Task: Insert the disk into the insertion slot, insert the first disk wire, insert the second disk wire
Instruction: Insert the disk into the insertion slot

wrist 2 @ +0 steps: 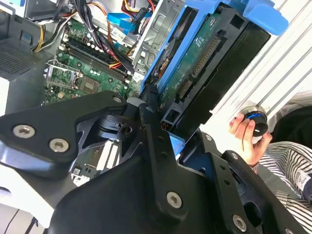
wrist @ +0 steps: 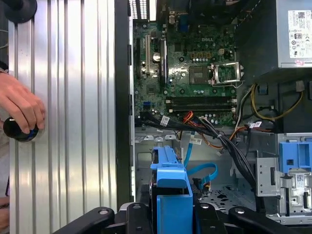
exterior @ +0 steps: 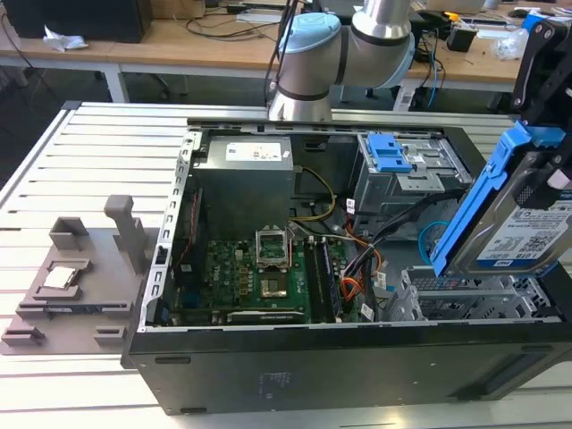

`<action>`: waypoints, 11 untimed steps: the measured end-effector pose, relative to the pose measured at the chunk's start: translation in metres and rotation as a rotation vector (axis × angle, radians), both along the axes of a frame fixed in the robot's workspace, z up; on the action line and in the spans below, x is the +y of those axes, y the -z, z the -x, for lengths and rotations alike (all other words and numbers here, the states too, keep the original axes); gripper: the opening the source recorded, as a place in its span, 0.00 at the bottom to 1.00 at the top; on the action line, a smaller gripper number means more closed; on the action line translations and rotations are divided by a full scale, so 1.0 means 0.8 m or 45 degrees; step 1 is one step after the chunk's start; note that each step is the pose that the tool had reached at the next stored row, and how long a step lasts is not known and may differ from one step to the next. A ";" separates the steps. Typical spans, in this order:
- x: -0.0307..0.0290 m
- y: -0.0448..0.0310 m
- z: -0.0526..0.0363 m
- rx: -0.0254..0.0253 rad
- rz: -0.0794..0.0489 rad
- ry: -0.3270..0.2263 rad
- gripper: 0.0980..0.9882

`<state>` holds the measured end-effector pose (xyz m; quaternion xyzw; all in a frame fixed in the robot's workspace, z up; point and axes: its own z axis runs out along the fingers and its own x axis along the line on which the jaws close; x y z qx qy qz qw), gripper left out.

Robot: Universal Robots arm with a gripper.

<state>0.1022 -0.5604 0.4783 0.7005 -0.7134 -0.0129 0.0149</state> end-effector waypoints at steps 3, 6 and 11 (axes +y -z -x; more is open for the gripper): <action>0.0000 0.0039 0.000 0.0000 0.000 0.000 0.30; 0.0000 0.0101 0.000 -0.0001 0.000 0.000 0.30; 0.0005 0.0222 0.000 0.0000 0.000 0.000 0.30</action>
